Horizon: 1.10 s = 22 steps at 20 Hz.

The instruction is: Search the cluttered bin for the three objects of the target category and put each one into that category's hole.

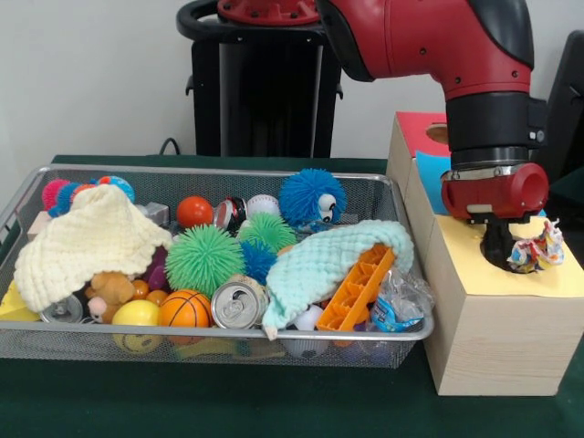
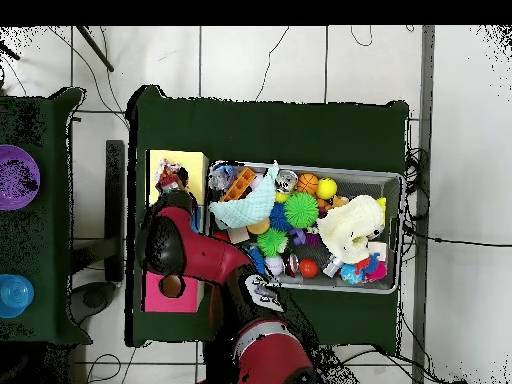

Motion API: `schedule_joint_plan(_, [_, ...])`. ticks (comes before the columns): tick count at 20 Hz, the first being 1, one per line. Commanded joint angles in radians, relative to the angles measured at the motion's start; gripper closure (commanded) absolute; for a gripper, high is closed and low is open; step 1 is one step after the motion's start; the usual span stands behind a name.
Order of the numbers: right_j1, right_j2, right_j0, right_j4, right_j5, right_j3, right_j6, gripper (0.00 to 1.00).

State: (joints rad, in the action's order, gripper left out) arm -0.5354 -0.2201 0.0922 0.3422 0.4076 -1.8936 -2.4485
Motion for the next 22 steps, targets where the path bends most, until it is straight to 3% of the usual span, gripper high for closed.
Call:
schedule_joint_plan(1, [0.175, -0.043, 0.039, -0.014, 0.136, 0.068, -0.260, 1.00])
schedule_joint_plan(8, [0.169, -0.045, 0.040, -0.013, 0.120, 0.064, -0.256, 1.00])
schedule_joint_plan(19, [0.025, -0.014, 0.012, 0.073, -0.038, -0.055, -0.241, 1.00])
schedule_joint_plan(22, [0.021, -0.001, 0.010, 0.089, -0.053, -0.055, -0.226, 1.00])
